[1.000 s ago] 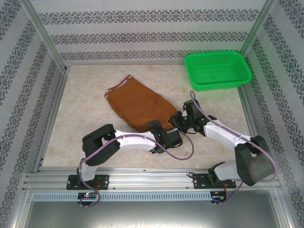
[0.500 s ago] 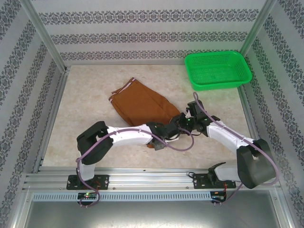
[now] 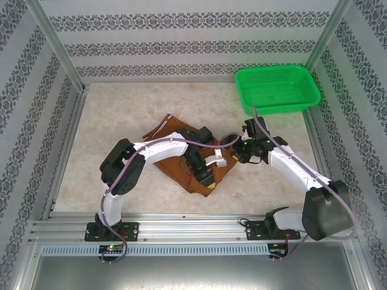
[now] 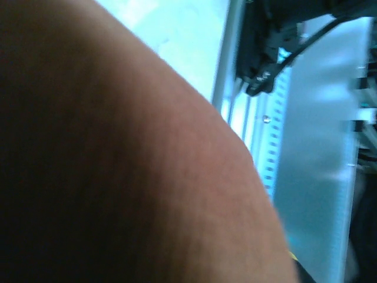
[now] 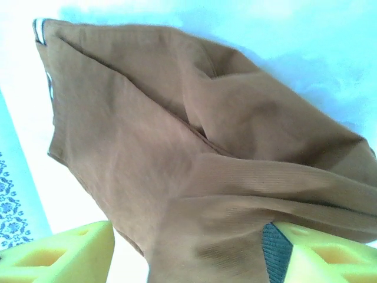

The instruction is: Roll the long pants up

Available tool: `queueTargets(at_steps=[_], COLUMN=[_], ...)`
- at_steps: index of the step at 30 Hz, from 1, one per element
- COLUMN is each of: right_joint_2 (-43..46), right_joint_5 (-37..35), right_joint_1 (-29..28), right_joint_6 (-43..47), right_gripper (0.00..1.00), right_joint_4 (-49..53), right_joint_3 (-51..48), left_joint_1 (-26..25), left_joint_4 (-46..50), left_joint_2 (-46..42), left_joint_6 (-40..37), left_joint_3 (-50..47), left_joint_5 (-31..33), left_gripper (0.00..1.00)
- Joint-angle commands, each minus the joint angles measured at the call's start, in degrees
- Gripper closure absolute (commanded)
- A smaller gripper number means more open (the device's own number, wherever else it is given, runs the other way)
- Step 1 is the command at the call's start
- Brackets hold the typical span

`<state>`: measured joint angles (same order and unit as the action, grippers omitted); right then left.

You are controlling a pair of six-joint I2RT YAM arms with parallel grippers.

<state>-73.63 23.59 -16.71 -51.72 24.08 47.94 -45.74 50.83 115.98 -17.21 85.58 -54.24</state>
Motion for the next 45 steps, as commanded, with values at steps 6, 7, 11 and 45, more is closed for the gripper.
queueTargets(at_steps=[6, 7, 11, 45], right_joint_2=[0.54, 0.41, 3.47, 17.12], right_joint_5=[0.98, 1.38, -0.10, 1.37], right_joint_1=[-0.08, -0.20, -0.03, -1.32], right_joint_6=[2.31, 2.77, 4.61, 5.69], right_gripper=[0.28, 0.28, 0.27, 0.44], right_joint_4=[2.49, 3.41, 7.68, 15.92], right_joint_3=[-2.77, -2.82, -3.83, -11.70], left_joint_1=[1.22, 1.70, 3.91, 9.79], left_joint_4=[5.06, 1.73, -10.21, -7.10], left_joint_2=[6.12, 5.55, 0.08, 2.88], left_joint_6=[-0.30, 2.22, 11.44, 12.46], left_joint_3=[0.03, -1.22, -5.75, 2.34], left_joint_5=[-12.62, -11.70, 0.39, 28.86], left_gripper=[0.72, 0.66, 0.00, 0.00])
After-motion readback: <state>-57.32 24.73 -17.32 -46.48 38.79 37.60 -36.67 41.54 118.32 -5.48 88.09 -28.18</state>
